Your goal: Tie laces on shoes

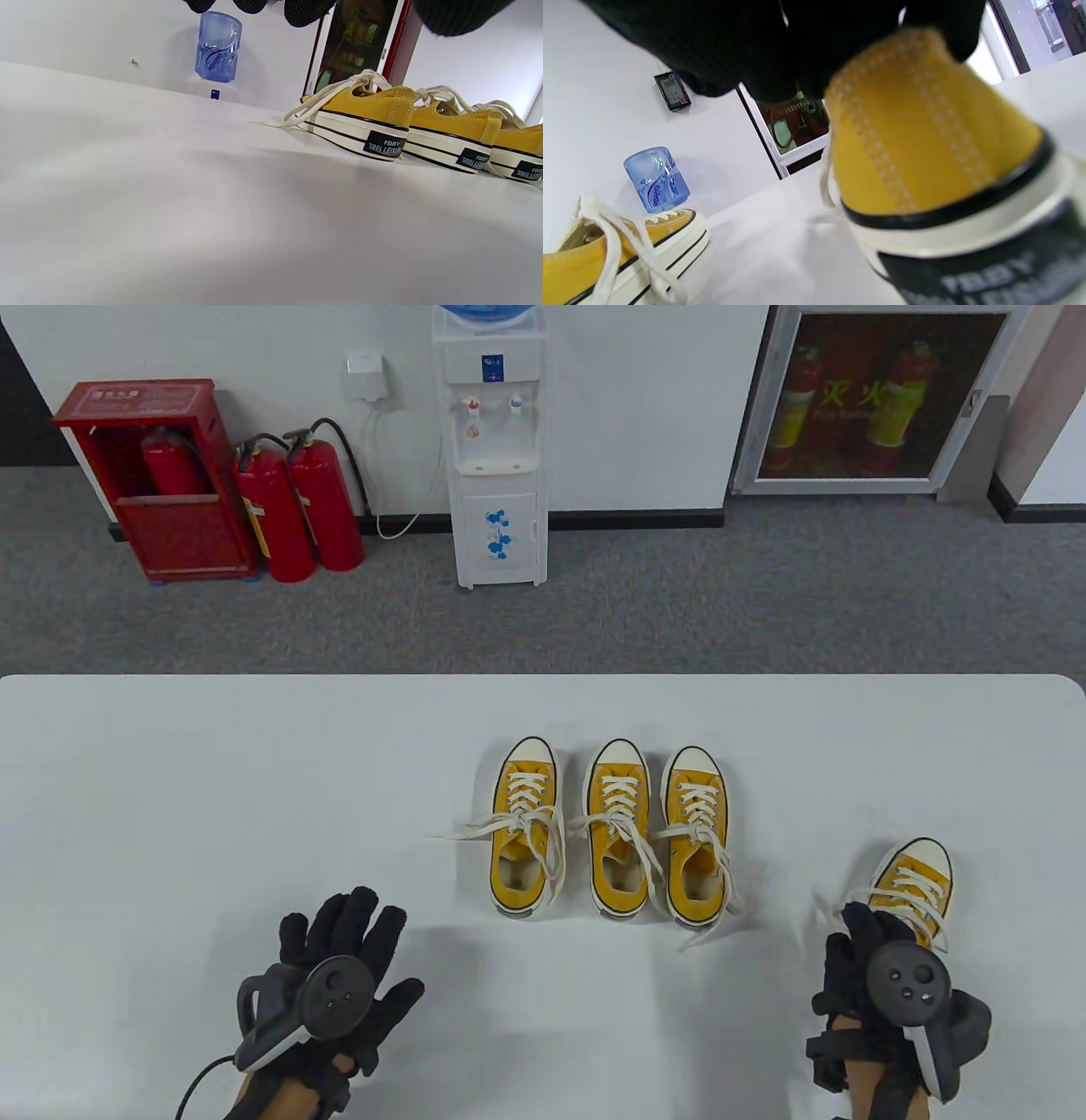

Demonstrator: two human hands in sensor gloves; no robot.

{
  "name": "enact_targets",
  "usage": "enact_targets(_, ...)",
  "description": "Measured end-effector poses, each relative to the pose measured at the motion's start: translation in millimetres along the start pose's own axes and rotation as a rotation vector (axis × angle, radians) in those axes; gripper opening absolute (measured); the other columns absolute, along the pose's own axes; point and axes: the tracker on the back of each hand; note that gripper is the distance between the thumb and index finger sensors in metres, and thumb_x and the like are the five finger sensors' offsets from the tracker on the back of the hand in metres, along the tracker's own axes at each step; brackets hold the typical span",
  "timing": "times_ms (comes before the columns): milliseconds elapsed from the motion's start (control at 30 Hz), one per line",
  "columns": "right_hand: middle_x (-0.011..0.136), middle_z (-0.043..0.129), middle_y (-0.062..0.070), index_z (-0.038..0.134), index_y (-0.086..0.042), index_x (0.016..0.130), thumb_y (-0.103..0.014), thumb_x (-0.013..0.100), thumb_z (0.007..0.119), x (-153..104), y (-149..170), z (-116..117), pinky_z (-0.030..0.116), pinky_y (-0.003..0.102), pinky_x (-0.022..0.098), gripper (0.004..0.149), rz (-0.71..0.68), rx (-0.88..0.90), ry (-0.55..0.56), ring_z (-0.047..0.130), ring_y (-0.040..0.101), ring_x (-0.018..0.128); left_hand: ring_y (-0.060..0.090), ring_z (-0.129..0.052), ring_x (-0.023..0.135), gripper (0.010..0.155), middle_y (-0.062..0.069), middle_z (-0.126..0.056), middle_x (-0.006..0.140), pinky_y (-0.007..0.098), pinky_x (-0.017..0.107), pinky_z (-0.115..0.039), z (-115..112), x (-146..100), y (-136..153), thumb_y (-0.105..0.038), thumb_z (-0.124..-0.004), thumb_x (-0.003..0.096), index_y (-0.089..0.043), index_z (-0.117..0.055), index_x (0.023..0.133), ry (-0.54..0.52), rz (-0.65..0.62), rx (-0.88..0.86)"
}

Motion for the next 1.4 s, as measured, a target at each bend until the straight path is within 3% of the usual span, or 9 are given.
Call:
enact_targets(67,0.1,0.07,0.008,0.079,-0.02,0.095,-0.04,0.045,0.081,1,2,-4,0.069,0.053,0.059,0.054,-0.001,-0.024,0.049,0.089,0.025,0.068,0.047,-0.029,0.117,0.084,0.014,-0.023,0.126,0.08,0.072,-0.018,0,0,0,-0.07,-0.064,0.0473,-0.03,-0.037,0.116,0.004,0.001,-0.001)
enact_targets(267,0.103,0.064,0.008,0.076,-0.021,0.097,-0.041,0.046,0.081,4,15,-2,0.068,0.053,0.059,0.055,0.046,-0.019,0.045,0.088,0.024,0.068,0.047,-0.029,0.117,0.083,0.013,-0.023,0.126,0.08,0.072,-0.018,0,0,1,-0.07,-0.064,0.0473,-0.03,-0.038,0.116,0.007,0.008,-0.009)
enact_targets(500,0.105,0.057,0.008,0.068,-0.023,0.102,-0.043,0.045,0.082,5,25,-4,0.073,0.048,0.053,0.062,0.15,-0.115,0.077,0.09,0.018,0.057,0.048,-0.03,0.117,0.083,0.013,-0.024,0.126,0.08,0.072,-0.018,0,0,2,-0.069,-0.064,0.0473,-0.03,-0.039,0.116,0.007,0.011,-0.018)
enact_targets(733,0.101,0.063,0.008,0.066,-0.02,0.103,-0.047,0.043,0.084,10,42,6,0.077,0.045,0.047,0.067,0.272,-0.169,-0.006,0.092,0.014,0.049,0.047,-0.03,0.117,0.083,0.014,-0.024,0.126,0.08,0.072,-0.018,0,0,2,-0.069,-0.064,0.0472,-0.03,-0.039,0.116,0.018,0.012,-0.023)
enact_targets(1033,0.087,0.078,0.005,0.068,-0.019,0.1,-0.046,0.043,0.084,15,54,13,0.085,0.039,0.036,0.065,0.372,-0.097,-0.071,0.097,0.008,0.034,0.048,-0.03,0.117,0.083,0.014,-0.024,0.126,0.08,0.072,-0.018,0,0,3,-0.069,-0.064,0.0474,-0.03,-0.039,0.116,0.022,0.013,-0.027)
enact_targets(1400,0.073,0.086,0.001,0.071,-0.017,0.094,-0.037,0.044,0.083,22,49,16,0.091,0.032,0.028,0.055,0.411,-0.181,-0.056,0.101,0.005,0.021,0.048,-0.03,0.117,0.083,0.013,-0.024,0.126,0.08,0.072,-0.018,1,0,2,-0.069,-0.064,0.0474,-0.03,-0.039,0.116,0.01,0.002,-0.028)
Point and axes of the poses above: the tracker on the back of each hand, its own y axis roughly to the little-finger side, its own x axis roughly from the wrist to the fingertips, z = x × y
